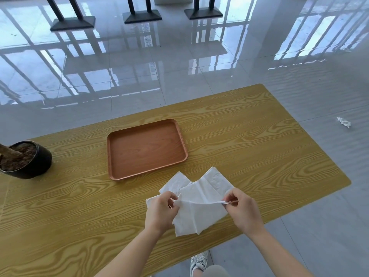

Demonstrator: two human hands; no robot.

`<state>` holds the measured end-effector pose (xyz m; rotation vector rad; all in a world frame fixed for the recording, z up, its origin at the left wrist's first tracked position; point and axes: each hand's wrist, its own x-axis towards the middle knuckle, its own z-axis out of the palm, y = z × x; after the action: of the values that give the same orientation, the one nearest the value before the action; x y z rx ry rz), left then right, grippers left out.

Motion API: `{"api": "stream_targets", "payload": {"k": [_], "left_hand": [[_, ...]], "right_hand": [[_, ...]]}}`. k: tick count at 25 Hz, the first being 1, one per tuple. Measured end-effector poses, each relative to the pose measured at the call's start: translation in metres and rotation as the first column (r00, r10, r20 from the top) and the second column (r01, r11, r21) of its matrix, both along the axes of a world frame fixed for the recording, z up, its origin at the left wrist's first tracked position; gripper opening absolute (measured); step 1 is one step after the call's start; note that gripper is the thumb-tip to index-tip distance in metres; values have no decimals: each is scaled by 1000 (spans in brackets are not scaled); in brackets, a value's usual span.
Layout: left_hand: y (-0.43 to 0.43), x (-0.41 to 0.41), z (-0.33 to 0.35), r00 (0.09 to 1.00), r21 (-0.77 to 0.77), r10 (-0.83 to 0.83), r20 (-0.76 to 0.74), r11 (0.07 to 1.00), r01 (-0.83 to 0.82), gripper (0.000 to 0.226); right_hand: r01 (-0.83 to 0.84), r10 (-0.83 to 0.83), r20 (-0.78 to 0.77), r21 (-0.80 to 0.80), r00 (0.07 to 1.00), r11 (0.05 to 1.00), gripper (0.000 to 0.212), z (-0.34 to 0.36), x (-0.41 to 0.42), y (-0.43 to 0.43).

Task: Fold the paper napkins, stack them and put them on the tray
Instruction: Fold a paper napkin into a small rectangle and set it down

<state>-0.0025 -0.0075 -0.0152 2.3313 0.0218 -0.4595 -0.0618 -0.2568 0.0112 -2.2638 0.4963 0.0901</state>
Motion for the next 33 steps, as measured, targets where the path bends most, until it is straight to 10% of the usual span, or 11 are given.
{"api": "stream_targets", "payload": {"k": [15, 21, 30, 33], "left_hand": [[130, -34, 36, 829, -401, 550, -97, 741, -539, 15], [204, -35, 30, 673, -323, 735, -82, 619, -715, 12], [255, -23, -1, 684, -110, 729, -45, 676, -728, 7], [258, -33, -8, 674, -29, 738, -36, 673, -739, 43]], "right_hand": [[-310, 301, 74, 238, 951, 921, 18, 33, 78, 125], [-356, 397, -66, 328, 916, 875, 12, 9, 103, 216], [-343, 410, -209, 293, 888, 893, 5, -26, 116, 270], [-341, 400, -234, 255, 886, 905, 10, -35, 113, 271]]}}
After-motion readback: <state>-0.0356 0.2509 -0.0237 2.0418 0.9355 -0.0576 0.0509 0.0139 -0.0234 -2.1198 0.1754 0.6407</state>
